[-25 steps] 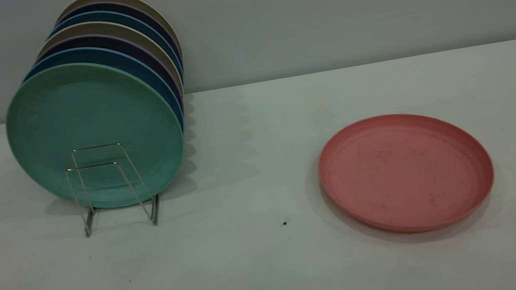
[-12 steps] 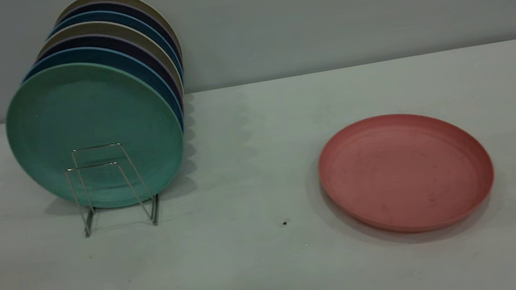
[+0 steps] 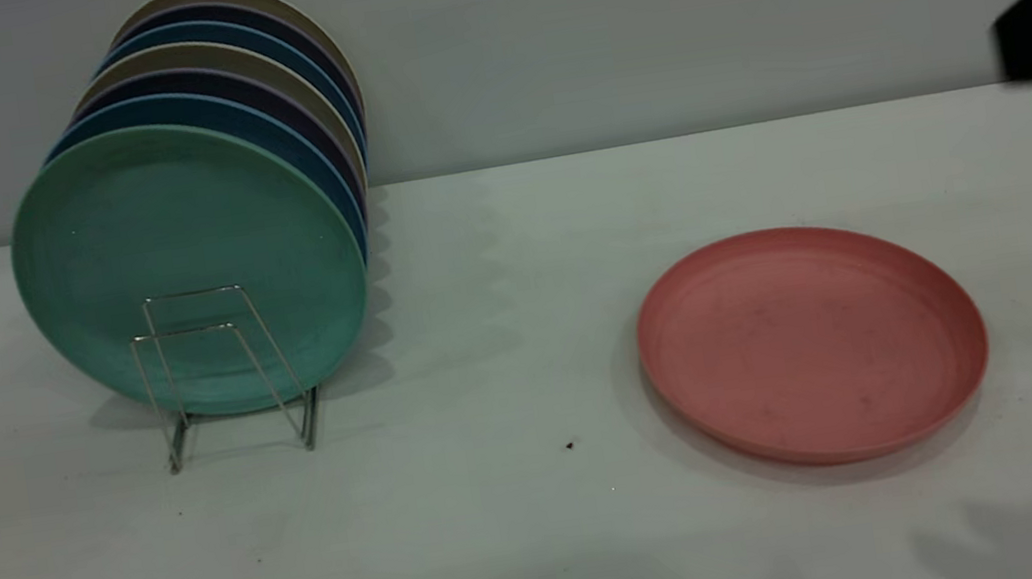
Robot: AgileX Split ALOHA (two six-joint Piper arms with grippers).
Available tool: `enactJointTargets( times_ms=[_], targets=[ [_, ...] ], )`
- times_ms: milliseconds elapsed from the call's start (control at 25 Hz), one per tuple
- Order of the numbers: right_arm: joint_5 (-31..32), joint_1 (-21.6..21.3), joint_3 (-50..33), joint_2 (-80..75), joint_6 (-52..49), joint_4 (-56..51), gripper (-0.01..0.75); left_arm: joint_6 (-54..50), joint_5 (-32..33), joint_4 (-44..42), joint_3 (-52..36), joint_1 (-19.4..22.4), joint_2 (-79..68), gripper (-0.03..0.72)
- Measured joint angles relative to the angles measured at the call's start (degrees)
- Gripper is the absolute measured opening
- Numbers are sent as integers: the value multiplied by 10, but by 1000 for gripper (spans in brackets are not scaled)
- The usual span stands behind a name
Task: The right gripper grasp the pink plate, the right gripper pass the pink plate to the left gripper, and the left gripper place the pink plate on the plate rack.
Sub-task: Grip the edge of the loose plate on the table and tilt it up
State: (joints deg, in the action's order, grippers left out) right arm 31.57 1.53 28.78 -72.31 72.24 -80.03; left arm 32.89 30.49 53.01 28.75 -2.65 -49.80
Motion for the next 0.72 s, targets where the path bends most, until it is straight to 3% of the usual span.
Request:
enactJointTargets(
  times_ms=[200, 480, 720],
  targets=[
    [-3, -3, 47, -182, 87, -75, 367, 4, -3, 10, 0, 0, -7, 451],
    [33, -60, 147, -375, 89, -80, 367, 4, -3, 10, 0, 0, -7, 451],
    [-6, -98, 190, -455, 91, -75, 367, 14, -3, 11, 0, 0, -7, 451]
  ],
)
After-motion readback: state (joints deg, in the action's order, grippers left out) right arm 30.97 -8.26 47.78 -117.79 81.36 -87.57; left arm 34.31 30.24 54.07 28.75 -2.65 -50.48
